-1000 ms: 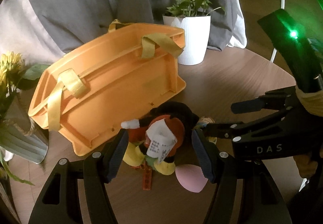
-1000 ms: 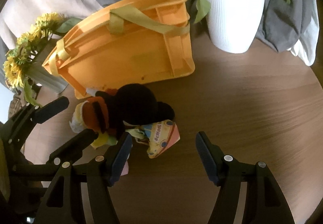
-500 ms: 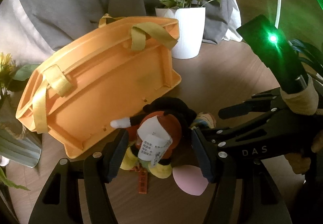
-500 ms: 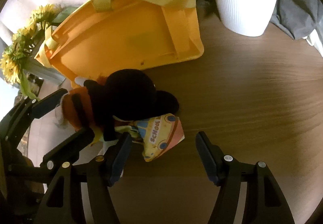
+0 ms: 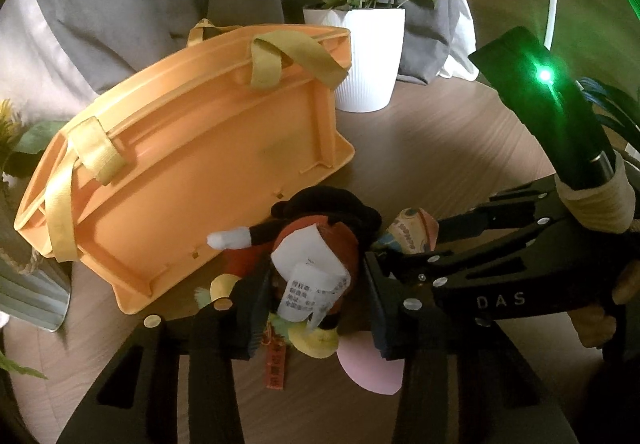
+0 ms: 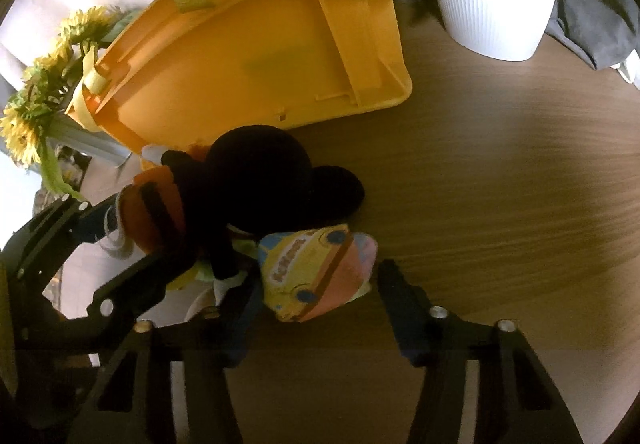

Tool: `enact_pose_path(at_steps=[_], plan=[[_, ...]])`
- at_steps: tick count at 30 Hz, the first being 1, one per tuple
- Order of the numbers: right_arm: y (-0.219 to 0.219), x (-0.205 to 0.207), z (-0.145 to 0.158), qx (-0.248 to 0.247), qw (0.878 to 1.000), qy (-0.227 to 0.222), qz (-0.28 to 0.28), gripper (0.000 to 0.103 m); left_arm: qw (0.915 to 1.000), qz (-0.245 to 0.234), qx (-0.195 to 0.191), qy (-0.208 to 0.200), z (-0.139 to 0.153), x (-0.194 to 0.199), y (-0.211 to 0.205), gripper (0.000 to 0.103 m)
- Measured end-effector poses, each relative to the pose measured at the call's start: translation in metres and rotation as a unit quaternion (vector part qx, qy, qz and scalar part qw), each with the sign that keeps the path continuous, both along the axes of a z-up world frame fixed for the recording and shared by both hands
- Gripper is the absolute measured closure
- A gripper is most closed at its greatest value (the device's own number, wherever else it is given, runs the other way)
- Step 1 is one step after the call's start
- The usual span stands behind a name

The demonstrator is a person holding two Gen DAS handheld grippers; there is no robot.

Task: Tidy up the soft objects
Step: 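Grasp the plush doll with the left gripper while the right grasps the SCHOOL bus pouch, then lift the doll and bus pouch with both grippers over the orange crate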

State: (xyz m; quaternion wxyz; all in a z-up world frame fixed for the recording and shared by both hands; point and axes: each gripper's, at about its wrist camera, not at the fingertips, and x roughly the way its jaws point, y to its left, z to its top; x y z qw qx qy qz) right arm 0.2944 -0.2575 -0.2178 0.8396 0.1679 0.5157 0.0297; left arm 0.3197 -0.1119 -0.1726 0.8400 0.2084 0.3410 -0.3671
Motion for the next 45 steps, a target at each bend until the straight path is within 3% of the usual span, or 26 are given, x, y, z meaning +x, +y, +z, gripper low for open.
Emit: enact_pose_path(at_steps=[10, 27, 45], plan=[[-0.002, -0.011, 0.014, -0.015, 0.999, -0.015, -0.03, 0.054, 0.9984, 0.043, -0.037, 0.0, 0.013, -0.007, 0.008, 0.064], [0.008, -0.035, 0.082, -0.056, 0.994, -0.087, -0.043, 0.054, 0.9883, 0.088, -0.122, -0.024, 0.061, -0.02, 0.039, 0.064], [0.038, -0.029, 0.132, -0.068, 0.985, -0.155, -0.019, 0.054, 0.9697, 0.137, -0.176, -0.101, 0.114, -0.031, 0.086, 0.064]])
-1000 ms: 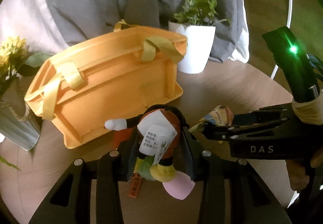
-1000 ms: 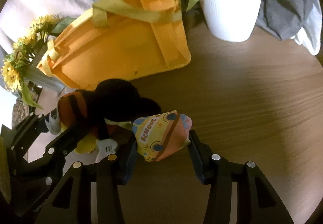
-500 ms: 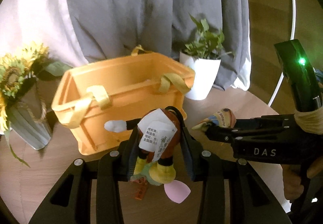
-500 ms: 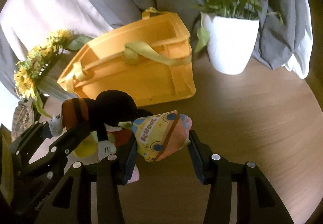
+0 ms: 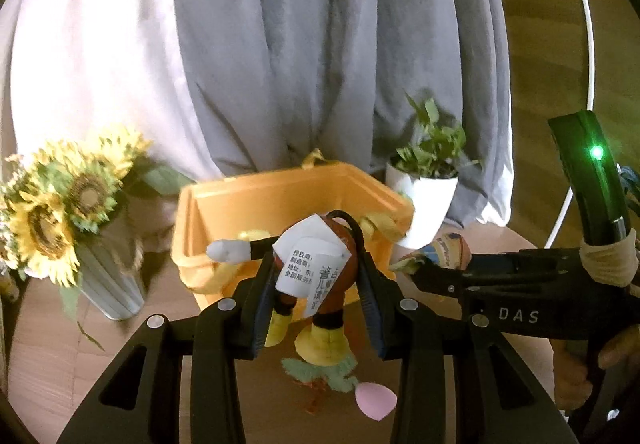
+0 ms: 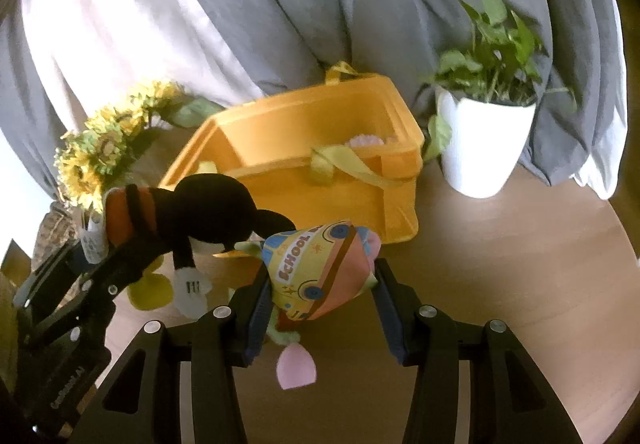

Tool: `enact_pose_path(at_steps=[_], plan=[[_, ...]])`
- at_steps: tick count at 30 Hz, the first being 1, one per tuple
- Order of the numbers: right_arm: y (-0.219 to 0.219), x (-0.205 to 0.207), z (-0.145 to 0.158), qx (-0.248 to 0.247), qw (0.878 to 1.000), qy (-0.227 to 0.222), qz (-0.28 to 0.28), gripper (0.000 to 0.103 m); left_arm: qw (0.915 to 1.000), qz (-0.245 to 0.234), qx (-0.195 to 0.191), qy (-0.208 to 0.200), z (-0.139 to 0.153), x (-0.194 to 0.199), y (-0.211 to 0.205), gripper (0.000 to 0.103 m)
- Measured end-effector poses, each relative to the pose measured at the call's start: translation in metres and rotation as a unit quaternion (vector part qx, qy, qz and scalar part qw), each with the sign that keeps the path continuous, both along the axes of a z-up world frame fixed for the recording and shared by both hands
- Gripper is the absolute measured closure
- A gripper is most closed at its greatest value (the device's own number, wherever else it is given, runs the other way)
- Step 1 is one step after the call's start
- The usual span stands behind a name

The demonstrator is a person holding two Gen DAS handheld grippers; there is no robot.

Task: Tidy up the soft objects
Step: 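Lift the doll and bus pouch with both grippers over the orange crate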

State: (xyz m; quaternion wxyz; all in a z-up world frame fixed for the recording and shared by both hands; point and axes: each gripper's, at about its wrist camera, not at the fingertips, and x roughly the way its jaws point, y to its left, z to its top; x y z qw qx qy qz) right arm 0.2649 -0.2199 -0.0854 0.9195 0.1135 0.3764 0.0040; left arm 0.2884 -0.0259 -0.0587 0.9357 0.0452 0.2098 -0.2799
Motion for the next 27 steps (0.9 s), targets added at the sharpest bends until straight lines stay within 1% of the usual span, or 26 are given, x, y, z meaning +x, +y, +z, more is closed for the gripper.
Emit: enact_pose_path(at_steps=[10, 17, 27], plan=[[0.011, 0.005, 0.03, -0.001, 0.999, -0.047, 0.01, 0.054, 0.9987, 0.019, -0.032, -0.034, 0.027, 0.002, 0.012, 0.064], [0.011, 0.013, 0.049, -0.004, 0.997, -0.079, 0.008, 0.054, 0.9971, 0.026, -0.043, -0.058, 0.042, 0.01, 0.013, 0.064], [0.008, 0.028, 0.065, 0.0, 0.995, -0.097, 0.007, 0.054, 0.9953, 0.017, -0.054, -0.079, 0.059, 0.026, 0.008, 0.064]])
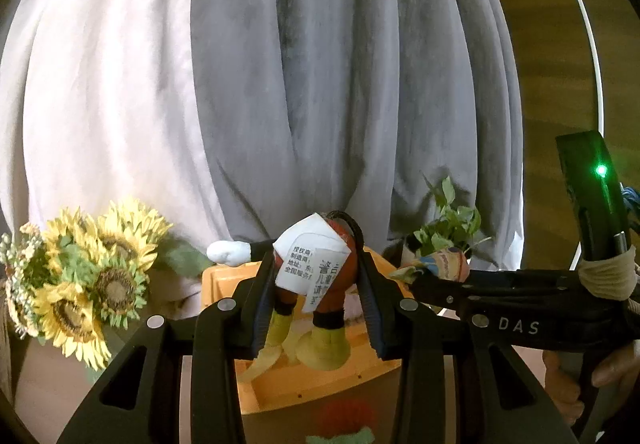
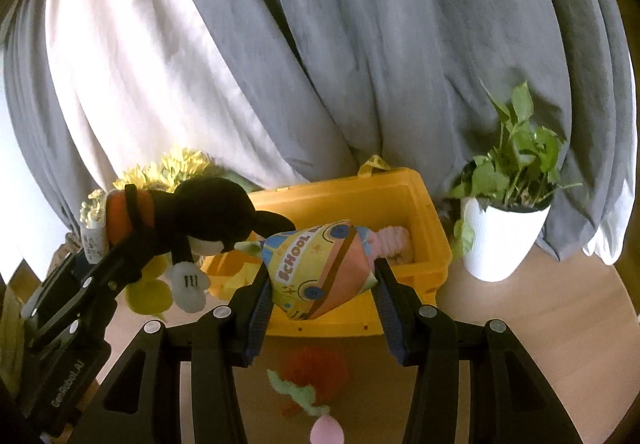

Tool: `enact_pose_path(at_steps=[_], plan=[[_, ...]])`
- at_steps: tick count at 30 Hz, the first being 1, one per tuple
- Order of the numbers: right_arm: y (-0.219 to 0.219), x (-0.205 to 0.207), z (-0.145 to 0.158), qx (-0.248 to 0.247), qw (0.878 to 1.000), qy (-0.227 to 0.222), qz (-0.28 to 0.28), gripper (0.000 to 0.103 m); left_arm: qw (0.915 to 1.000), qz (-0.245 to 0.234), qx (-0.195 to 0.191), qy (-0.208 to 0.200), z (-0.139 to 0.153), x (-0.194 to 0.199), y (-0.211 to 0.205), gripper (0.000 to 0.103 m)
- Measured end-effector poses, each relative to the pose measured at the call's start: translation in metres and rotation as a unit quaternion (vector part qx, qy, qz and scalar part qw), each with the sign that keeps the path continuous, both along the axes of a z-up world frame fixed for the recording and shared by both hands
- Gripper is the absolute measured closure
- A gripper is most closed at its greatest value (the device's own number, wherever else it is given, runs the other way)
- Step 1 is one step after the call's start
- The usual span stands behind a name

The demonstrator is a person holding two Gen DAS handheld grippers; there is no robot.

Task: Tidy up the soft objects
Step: 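Lift the doll and bus pouch with both grippers over the orange crate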

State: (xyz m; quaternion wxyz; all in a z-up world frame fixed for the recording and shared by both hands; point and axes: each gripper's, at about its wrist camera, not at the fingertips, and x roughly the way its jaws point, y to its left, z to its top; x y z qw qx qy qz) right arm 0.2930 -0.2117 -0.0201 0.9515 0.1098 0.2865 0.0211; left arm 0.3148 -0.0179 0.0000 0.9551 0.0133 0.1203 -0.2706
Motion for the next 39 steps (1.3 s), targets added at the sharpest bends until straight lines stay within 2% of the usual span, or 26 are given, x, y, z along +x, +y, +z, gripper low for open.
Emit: enact_pose_path(at_steps=[14, 22, 39], plan=[[-0.007, 0.035, 0.015, -0.004, 1.0, -0.018, -0.009, 0.054, 0.9998, -0.003, 0.017, -0.008, 0.007, 0.043, -0.013, 0.064], [-0.012, 0.064, 0.014, -0.008, 1.0, -0.012, -0.017, 0.054, 0.9994, -0.009, 0.033, -0.004, 0.0, 0.074, -0.022, 0.064], [-0.027, 0.127, -0.037, -0.016, 0.998, 0.061, -0.025, 0.054, 0.9952, -0.029, 0.077, 0.054, -0.051, 0.142, -0.051, 0.064]])
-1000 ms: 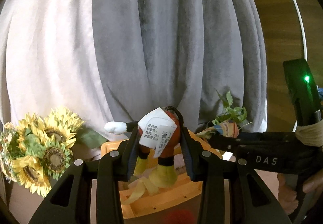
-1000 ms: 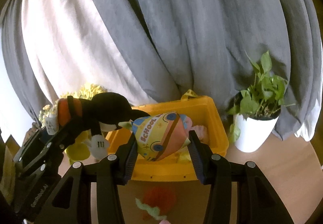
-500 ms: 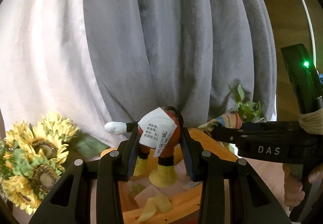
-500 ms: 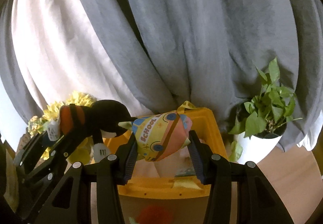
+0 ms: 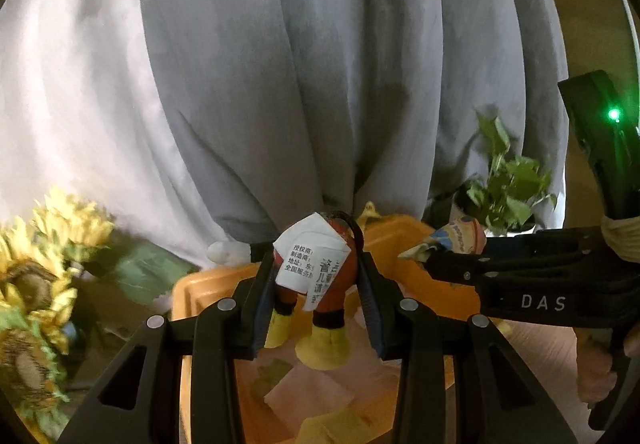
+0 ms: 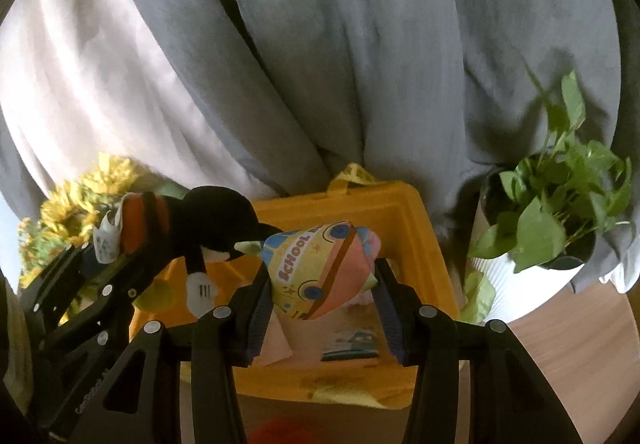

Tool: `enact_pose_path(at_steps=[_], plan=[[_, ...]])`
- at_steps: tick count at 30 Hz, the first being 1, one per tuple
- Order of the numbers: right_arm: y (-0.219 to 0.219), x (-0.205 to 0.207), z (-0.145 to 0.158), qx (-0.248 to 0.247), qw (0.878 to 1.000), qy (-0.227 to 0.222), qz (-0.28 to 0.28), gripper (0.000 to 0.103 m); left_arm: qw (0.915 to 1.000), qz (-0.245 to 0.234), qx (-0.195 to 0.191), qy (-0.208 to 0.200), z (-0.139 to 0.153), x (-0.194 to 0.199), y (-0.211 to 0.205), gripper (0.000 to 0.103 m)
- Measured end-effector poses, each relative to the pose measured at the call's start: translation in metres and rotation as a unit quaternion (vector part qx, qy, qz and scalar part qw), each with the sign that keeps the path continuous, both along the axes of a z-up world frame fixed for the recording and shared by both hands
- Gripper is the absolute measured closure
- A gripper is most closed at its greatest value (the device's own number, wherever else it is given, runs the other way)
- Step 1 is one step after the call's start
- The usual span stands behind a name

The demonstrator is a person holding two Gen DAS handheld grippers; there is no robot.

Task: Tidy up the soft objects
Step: 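Lift the doll and bus pouch with both grippers over the orange crate, then open both grippers to drop the doll and bus pouch into the crate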

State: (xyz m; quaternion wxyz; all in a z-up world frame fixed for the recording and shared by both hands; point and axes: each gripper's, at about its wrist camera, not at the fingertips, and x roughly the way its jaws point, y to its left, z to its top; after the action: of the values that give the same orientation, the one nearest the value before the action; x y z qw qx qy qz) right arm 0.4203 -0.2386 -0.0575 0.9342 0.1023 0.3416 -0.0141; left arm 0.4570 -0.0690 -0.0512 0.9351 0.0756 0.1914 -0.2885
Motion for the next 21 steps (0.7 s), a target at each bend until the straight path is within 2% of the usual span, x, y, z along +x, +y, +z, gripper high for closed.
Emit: enact_pose_path(at_steps=[8, 12, 15, 19, 21], plan=[[-0.006, 0.017, -0.021, -0.005, 1.0, 0.029, -0.003, 0.054, 0.999, -0.026, 0.019, 0.029, -0.018, 0.02, -0.024, 0.064], [-0.009, 0.021, -0.027, -0.002, 0.999, 0.038, -0.002, 0.054, 0.9987, -0.018, 0.029, 0.037, -0.023, 0.028, -0.028, 0.064], [-0.009, 0.025, -0.031, -0.004, 0.999, 0.043, -0.001, 0.054, 0.9974, -0.017, 0.042, 0.057, -0.028, 0.036, -0.029, 0.063], [-0.008, 0.03, -0.035, -0.004, 0.999, 0.05, 0.003, 0.054, 0.9952, -0.009, 0.058, 0.078, -0.036, 0.042, -0.029, 0.059], [-0.008, 0.034, -0.038, -0.005, 0.998, 0.056, 0.004, 0.054, 0.995, 0.0, 0.057, 0.083, -0.038, 0.043, -0.025, 0.051]])
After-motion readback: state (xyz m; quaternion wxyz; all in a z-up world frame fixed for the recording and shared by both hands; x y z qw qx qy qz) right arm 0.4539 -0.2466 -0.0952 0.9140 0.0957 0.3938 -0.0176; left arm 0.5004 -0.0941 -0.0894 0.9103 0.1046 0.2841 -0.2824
